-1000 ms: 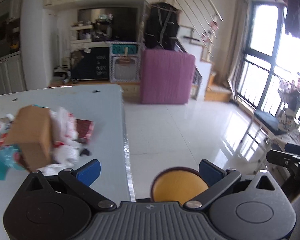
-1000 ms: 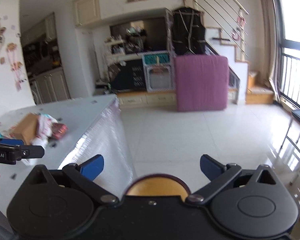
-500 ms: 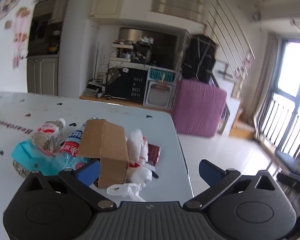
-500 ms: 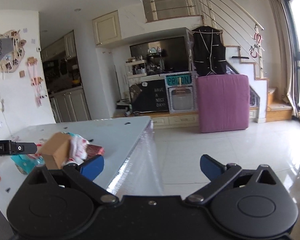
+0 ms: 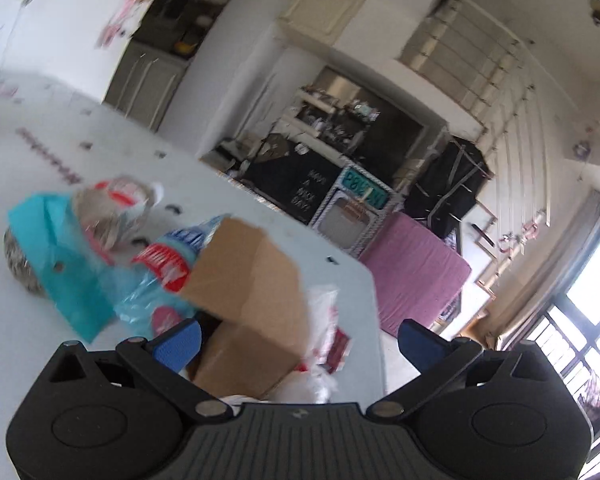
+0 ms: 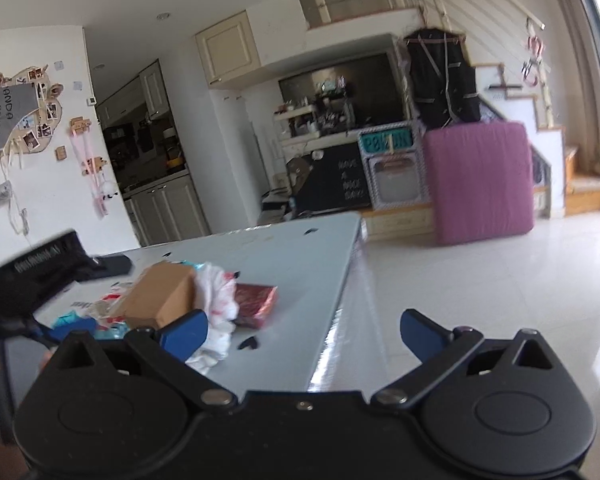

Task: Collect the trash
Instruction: 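Grasp the cardboard box with the left tool while the right tool grasps the white plastic bag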

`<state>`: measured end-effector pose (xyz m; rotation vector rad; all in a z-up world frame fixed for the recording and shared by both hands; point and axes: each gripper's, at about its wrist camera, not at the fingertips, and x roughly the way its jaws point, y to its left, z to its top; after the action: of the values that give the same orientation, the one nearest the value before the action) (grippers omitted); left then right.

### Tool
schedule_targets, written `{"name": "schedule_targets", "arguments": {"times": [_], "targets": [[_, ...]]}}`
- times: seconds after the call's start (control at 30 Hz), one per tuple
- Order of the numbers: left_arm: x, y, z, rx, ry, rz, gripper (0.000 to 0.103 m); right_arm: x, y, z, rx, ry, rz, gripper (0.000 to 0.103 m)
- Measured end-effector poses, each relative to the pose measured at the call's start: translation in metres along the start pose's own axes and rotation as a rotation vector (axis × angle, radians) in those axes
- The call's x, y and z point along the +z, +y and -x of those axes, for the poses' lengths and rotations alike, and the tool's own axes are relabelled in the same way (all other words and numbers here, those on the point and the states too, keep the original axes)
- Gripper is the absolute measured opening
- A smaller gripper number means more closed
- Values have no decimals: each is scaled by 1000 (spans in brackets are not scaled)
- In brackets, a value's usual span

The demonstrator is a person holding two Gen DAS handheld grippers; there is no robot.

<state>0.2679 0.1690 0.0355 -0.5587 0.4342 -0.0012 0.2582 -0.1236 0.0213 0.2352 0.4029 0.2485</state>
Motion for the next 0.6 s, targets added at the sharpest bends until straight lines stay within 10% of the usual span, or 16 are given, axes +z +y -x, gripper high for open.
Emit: {"name": "schedule_targets", "arguments": {"times": [0.33, 0.6], "targets": [[-12, 33, -17, -85, -9, 75, 101, -10, 25, -51, 62, 72, -99, 103], [-18, 26, -6, -161, -79, -39, 78, -15, 55, -91, 100, 109, -33, 74]]}}
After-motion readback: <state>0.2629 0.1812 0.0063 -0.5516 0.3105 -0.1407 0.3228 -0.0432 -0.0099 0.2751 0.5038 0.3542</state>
